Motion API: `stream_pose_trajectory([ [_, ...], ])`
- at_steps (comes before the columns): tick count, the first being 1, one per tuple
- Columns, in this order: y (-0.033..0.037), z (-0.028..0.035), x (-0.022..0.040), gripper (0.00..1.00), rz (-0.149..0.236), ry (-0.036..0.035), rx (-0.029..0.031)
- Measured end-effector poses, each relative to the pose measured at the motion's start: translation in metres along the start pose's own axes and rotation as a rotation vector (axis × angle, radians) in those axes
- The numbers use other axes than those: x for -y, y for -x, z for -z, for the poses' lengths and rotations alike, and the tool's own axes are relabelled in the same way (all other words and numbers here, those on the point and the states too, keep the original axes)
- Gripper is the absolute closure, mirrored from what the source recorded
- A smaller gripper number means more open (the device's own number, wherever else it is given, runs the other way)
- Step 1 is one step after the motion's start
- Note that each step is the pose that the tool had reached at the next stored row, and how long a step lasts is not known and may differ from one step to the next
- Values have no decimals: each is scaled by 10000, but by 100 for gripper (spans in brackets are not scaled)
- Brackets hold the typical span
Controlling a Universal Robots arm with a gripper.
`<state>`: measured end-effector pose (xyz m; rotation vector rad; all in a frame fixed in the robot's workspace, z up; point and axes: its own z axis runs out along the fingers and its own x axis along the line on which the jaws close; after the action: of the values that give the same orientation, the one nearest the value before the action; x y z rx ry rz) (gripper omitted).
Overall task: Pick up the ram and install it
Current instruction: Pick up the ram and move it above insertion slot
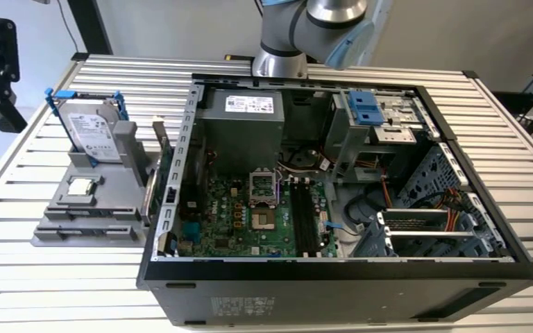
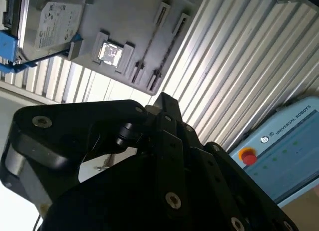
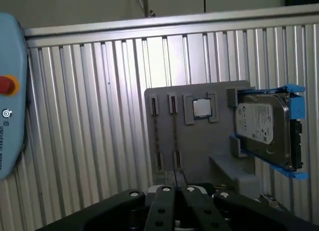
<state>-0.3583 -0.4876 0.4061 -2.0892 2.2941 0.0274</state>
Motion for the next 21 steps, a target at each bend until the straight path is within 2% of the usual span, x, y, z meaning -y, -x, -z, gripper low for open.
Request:
stream_pose_trajectory([
  [3, 0, 0, 0, 100, 308, 12, 4],
  [19, 0, 0, 0, 100, 776, 31, 11],
  [21, 0, 0, 0, 100, 980, 39, 13],
])
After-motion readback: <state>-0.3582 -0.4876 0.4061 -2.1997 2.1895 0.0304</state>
